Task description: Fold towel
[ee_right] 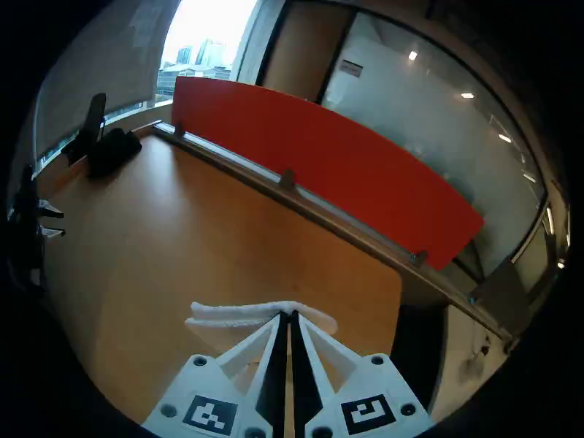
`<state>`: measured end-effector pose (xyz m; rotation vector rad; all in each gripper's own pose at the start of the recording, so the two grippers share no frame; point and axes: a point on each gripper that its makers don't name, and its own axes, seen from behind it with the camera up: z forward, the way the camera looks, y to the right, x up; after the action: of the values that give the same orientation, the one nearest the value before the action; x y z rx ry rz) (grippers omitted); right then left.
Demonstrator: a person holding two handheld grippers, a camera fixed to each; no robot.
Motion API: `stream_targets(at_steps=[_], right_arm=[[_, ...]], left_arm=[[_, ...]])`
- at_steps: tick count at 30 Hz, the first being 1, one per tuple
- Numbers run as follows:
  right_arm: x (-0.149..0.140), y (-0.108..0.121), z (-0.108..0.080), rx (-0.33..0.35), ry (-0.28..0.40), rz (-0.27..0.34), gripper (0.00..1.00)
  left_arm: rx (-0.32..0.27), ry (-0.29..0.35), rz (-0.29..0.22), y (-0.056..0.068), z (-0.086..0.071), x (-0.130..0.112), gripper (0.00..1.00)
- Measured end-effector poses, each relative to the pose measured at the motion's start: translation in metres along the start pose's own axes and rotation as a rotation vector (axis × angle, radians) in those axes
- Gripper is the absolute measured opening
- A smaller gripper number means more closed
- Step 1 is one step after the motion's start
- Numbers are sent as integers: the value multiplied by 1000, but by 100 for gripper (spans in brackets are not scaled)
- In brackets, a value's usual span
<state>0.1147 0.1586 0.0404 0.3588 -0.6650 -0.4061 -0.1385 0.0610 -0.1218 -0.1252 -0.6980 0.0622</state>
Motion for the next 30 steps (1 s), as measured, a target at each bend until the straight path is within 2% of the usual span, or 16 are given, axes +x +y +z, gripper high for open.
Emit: stream_targets(at_steps=[9, 18, 30], right_arm=[[-15, 9, -9, -20, -11, 24, 3], [-43, 7, -36, -38, -17, 59, 3], [-131, 2, -68, -67, -104, 179, 3]], left_arm=[[-5, 0, 12, 2, 1, 3, 92], [-10, 1, 21, 3, 1, 5, 92], [-20, -3, 38, 8, 0, 4, 92]])
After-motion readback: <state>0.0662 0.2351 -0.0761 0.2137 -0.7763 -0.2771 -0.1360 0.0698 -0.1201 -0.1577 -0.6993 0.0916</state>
